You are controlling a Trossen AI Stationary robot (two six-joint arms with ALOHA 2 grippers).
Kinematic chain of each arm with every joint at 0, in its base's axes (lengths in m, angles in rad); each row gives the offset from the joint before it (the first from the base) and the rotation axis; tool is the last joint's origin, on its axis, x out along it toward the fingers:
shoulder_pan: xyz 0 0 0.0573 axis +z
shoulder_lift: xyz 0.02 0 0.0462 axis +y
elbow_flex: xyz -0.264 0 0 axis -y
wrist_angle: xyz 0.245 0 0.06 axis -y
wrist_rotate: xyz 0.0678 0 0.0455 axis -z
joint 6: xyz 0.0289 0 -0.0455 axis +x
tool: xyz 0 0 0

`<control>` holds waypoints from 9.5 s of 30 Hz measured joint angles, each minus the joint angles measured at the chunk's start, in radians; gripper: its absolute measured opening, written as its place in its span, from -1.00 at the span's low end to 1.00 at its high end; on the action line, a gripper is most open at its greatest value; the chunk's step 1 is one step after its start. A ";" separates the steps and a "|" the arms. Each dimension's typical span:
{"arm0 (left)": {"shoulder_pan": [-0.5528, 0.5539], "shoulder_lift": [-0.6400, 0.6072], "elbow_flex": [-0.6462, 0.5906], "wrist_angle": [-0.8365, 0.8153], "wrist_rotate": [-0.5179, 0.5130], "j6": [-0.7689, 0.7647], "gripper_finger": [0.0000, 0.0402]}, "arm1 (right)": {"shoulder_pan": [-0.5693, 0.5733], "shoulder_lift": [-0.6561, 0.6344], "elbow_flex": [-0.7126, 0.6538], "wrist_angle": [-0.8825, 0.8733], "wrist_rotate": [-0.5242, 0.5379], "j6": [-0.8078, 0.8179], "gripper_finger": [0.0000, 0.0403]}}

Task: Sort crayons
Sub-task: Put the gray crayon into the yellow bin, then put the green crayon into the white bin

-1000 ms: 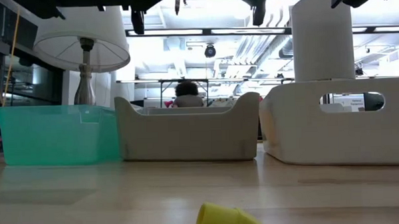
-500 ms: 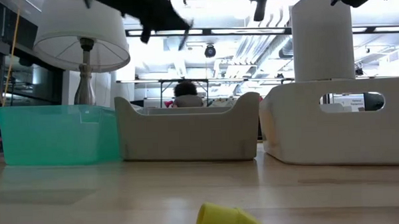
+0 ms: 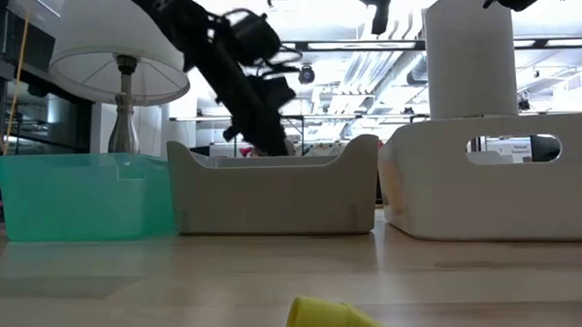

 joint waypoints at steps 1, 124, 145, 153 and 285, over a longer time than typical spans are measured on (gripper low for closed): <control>-0.001 0.009 0.000 0.001 0.000 0.000 -0.94 | 0.000 0.000 0.000 0.000 0.000 0.004 -0.01; -0.437 -0.852 -0.601 0.720 -0.126 -0.133 -0.20 | 0.895 0.548 0.489 -1.715 -0.176 0.327 -0.97; -0.437 -0.851 -0.601 0.721 -0.126 -0.133 -0.20 | 0.505 -0.228 -0.095 -0.890 0.301 0.321 -1.00; -0.437 -0.851 -0.601 0.715 -0.126 -0.126 -0.20 | 0.279 -0.198 -0.135 -0.315 0.279 -0.012 -1.00; -0.439 -0.848 -0.600 0.757 -0.203 -0.100 -0.20 | 0.077 -0.113 0.140 -0.375 0.196 -0.373 -0.09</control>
